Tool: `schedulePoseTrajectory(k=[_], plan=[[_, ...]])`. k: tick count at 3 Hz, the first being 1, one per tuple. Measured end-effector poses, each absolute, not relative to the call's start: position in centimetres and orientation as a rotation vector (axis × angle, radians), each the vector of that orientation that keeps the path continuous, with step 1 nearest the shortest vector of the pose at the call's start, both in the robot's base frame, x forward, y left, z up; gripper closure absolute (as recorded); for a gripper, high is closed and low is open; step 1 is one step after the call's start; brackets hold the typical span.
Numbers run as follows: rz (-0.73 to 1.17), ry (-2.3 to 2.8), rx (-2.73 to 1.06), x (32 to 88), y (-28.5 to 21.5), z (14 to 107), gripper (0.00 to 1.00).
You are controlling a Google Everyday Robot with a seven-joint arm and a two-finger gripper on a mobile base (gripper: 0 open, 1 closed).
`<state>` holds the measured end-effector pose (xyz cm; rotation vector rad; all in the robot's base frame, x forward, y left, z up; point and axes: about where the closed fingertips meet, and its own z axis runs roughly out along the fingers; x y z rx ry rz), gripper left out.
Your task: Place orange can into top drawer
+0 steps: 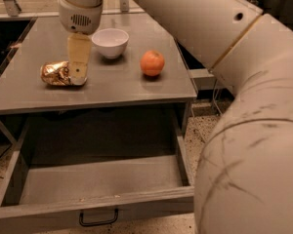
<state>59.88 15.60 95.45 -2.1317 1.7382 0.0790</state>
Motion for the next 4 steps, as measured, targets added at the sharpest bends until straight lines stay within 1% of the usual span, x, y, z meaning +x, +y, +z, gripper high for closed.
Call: schedulePoseTrajectory(k=[1, 2, 3, 4], plan=[[0.08, 1.736, -2.133, 59.9, 15.8, 95.4, 0.0], [0.093, 1.706, -2.138, 61.3, 17.2, 95.2, 0.0], [0.14, 1.711, -2.179, 66.2, 20.3, 93.4, 0.0], [0.143, 1.702, -2.151, 67.3, 20.9, 93.8, 0.0]])
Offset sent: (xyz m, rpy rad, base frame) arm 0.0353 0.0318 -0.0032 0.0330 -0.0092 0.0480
